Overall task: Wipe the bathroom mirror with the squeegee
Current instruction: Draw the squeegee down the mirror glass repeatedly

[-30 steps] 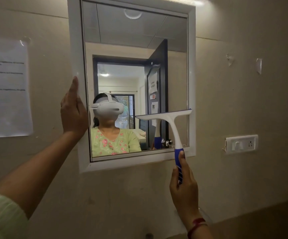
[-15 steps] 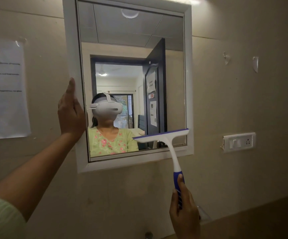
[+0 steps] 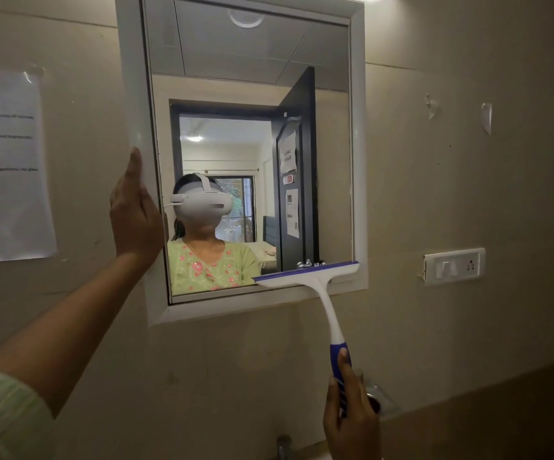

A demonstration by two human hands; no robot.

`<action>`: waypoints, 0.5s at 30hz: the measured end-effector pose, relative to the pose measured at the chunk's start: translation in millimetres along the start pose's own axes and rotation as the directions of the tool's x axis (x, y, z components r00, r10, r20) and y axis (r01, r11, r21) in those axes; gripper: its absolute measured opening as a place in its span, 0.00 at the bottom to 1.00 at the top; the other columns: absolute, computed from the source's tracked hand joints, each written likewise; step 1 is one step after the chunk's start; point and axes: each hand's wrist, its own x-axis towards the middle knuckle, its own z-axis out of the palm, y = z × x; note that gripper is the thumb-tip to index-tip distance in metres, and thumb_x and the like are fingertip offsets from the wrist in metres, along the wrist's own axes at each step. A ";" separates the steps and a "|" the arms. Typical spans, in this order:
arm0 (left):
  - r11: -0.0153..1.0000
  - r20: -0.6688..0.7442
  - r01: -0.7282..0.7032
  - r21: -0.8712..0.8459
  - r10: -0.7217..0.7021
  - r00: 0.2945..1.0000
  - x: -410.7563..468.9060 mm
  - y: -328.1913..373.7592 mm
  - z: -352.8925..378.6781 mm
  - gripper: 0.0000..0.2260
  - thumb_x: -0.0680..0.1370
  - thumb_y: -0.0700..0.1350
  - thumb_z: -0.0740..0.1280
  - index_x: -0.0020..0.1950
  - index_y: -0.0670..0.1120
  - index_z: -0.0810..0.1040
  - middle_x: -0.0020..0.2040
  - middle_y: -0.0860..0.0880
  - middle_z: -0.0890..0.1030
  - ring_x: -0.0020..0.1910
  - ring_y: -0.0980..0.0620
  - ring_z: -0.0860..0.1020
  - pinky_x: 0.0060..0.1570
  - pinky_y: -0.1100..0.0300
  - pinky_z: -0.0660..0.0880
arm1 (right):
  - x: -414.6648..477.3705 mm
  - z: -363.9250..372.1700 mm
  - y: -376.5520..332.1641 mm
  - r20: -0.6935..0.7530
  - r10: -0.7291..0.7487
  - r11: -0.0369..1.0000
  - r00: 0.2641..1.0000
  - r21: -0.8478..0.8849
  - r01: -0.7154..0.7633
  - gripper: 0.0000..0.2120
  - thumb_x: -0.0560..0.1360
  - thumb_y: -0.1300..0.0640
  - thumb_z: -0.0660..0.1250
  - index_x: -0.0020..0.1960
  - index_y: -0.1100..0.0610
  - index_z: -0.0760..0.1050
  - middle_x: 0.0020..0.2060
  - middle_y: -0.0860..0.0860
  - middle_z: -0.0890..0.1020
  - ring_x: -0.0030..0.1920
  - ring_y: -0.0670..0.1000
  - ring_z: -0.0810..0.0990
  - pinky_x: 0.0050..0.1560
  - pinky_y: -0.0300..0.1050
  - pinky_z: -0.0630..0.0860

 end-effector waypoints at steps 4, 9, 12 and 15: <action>1.000 0.004 0.011 0.011 -0.011 1.000 -0.9 0.5 -0.2 0.20 0.81 0.38 0.51 0.74 0.44 0.59 0.68 0.50 0.68 0.65 0.48 0.69 0.63 0.78 0.56 | -5.9 -0.3 -4.1 0.003 0.020 1.000 1.000 -0.019 -0.020 0.24 0.78 0.43 0.54 0.68 0.56 0.66 0.39 0.50 0.81 0.32 0.41 0.75 0.41 0.23 0.71; 1.000 0.010 0.011 0.011 -0.011 1.000 -2.3 1.9 -0.9 0.20 0.81 0.38 0.51 0.74 0.44 0.59 0.68 0.52 0.67 0.66 0.50 0.68 0.63 0.77 0.56 | -4.9 -3.6 -14.3 -0.033 0.058 0.998 0.998 0.000 -0.058 0.24 0.78 0.41 0.51 0.70 0.52 0.62 0.41 0.47 0.79 0.41 0.38 0.73 0.43 0.19 0.69; 1.000 0.008 0.013 0.018 -0.014 1.000 -1.4 2.0 -1.4 0.20 0.81 0.37 0.51 0.73 0.44 0.59 0.68 0.46 0.70 0.64 0.47 0.70 0.62 0.78 0.55 | -2.9 -6.9 -21.4 -0.059 0.075 0.997 0.995 0.013 -0.074 0.20 0.78 0.47 0.58 0.68 0.50 0.64 0.40 0.46 0.77 0.42 0.35 0.73 0.40 0.18 0.68; 1.000 0.010 0.004 0.024 -0.005 1.000 -1.2 1.9 -1.4 0.21 0.80 0.36 0.51 0.74 0.44 0.59 0.68 0.53 0.65 0.65 0.49 0.69 0.63 0.79 0.54 | -1.4 -10.8 -32.4 -0.110 0.089 0.995 0.990 0.050 -0.084 0.21 0.76 0.49 0.63 0.68 0.46 0.65 0.42 0.38 0.75 0.41 0.33 0.75 0.36 0.20 0.70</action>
